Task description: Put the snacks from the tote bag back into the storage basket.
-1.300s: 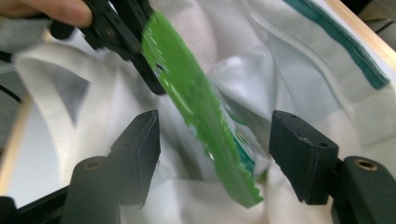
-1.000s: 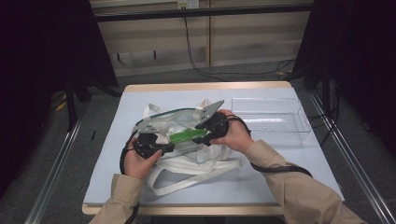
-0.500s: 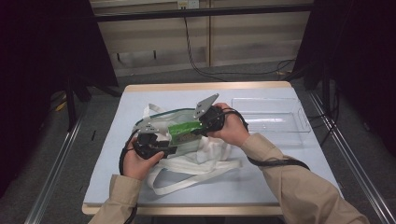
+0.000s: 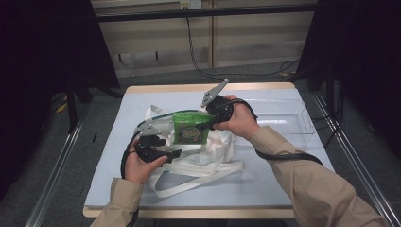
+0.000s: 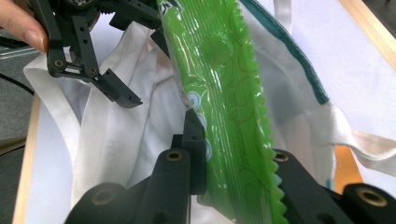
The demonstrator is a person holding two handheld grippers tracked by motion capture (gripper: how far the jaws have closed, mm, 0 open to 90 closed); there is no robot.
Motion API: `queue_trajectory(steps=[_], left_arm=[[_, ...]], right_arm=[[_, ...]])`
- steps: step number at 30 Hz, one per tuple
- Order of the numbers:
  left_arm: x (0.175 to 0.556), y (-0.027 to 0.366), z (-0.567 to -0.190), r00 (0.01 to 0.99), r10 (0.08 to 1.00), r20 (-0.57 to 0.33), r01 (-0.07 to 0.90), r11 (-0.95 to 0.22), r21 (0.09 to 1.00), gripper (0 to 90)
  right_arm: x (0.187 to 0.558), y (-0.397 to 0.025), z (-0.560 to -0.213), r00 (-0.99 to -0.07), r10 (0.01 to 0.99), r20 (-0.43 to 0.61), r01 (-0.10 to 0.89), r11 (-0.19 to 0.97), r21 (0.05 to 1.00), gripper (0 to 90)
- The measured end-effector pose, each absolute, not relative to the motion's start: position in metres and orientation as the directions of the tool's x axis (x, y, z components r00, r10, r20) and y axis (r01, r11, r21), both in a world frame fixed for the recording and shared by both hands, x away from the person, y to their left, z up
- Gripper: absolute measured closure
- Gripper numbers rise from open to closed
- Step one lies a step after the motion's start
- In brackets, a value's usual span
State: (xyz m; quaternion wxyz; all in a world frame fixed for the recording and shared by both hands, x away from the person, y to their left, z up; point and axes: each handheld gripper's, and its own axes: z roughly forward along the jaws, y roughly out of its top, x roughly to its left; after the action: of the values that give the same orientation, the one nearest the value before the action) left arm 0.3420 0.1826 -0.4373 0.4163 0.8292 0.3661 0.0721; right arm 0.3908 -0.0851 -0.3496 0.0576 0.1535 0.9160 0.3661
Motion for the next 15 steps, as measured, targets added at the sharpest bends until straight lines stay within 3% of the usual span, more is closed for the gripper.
queue_trajectory(steps=[15], left_arm=[[0.341, 0.179, -0.437, 0.737, 0.651, -0.182, 0.534, -0.396, 0.747, 8.4]], right_arm=[[0.385, -0.107, -0.320, -0.952, 0.297, 0.071, 0.265, 0.687, 0.677, 79.5]])
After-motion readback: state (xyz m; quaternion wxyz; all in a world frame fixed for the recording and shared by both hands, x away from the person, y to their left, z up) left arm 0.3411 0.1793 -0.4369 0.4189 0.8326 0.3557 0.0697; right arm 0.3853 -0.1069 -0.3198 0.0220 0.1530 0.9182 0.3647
